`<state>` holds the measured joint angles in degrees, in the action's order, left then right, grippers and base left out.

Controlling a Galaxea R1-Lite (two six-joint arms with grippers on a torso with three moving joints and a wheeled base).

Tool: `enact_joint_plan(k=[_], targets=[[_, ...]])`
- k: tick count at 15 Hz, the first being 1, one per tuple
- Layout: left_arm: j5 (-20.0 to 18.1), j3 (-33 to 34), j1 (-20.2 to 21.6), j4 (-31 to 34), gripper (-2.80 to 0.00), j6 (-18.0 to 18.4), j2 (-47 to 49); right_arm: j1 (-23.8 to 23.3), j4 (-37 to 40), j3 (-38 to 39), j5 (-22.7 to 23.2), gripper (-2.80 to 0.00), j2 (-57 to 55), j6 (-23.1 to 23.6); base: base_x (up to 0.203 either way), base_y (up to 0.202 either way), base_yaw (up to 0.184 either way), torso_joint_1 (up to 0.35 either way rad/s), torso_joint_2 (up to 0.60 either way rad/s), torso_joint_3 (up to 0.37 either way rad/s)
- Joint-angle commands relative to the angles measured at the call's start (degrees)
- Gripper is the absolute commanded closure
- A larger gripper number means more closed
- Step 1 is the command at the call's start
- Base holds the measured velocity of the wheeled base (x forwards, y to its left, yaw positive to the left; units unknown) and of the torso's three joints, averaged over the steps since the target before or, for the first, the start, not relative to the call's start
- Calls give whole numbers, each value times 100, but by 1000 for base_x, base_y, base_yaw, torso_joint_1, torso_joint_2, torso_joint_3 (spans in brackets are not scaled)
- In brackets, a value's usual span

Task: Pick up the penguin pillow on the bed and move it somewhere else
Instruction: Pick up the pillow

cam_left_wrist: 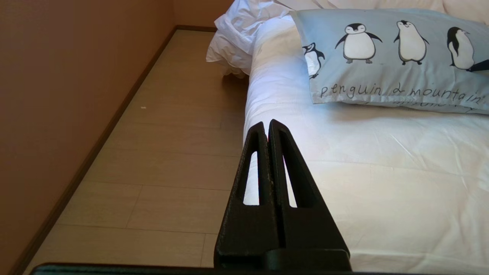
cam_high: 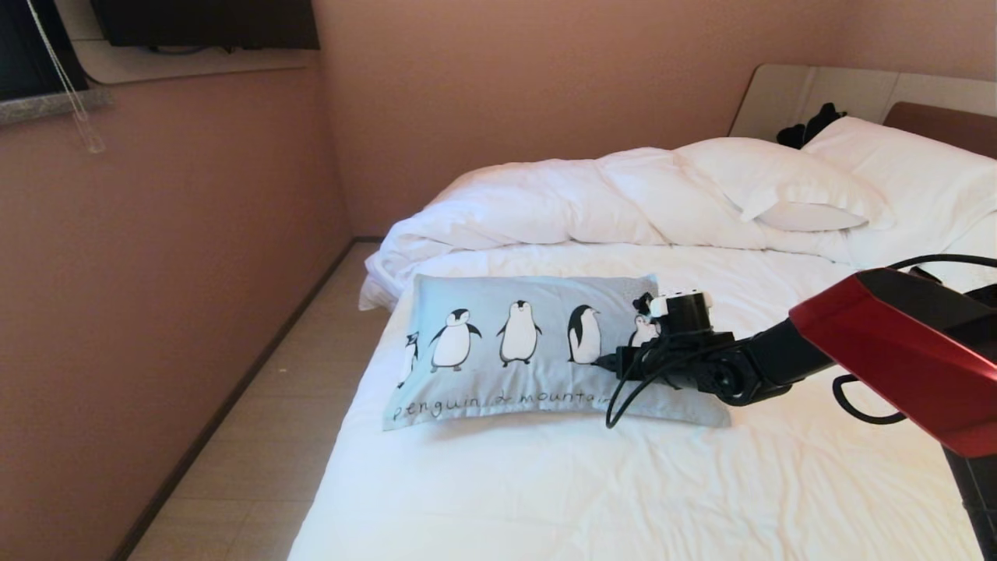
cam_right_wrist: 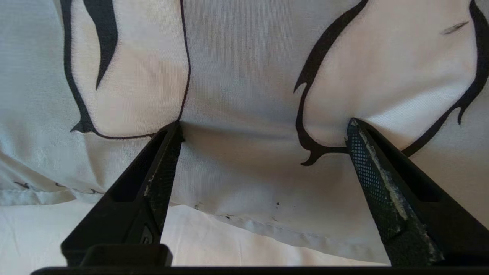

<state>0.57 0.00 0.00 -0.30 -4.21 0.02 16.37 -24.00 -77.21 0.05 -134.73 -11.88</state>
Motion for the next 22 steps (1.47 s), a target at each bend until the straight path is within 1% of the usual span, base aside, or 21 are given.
enact_joint_plan(k=[1, 4, 5, 7, 18, 19, 22], targets=[[-1, 18, 0, -5, 0, -1, 3, 15, 184, -66, -57, -280, -62, -16, 0, 0, 0, 0, 0, 0], [4, 18, 0, -5, 0, -1, -2, 15, 230, -93, -85, -280, -79, -7, 0, 0, 0, 0, 0, 0], [4, 18, 0, -5, 0, -1, 5, 22, 295, -103, -158, 0, -80, 1, 0, 0, 0, 0, 0, 0], [4, 18, 0, -5, 0, -1, -2, 41, 370, -181, -242, 0, -106, 1, 0, 0, 0, 0, 0, 0], [4, 18, 0, -5, 0, -1, -2, 42, 367, -108, -280, 0, 78, -46, 0, 0, 0, 0, 0, 0], [-1, 18, 0, -5, 0, -1, -2, 41, 369, -37, -341, 0, 217, -62, 0, 0, 0, 0, 0, 0], [4, 18, 0, -5, 0, -1, 6, -38, 364, 562, -384, 0, 739, -73, 0, 0, 0, 0, 0, 0]])
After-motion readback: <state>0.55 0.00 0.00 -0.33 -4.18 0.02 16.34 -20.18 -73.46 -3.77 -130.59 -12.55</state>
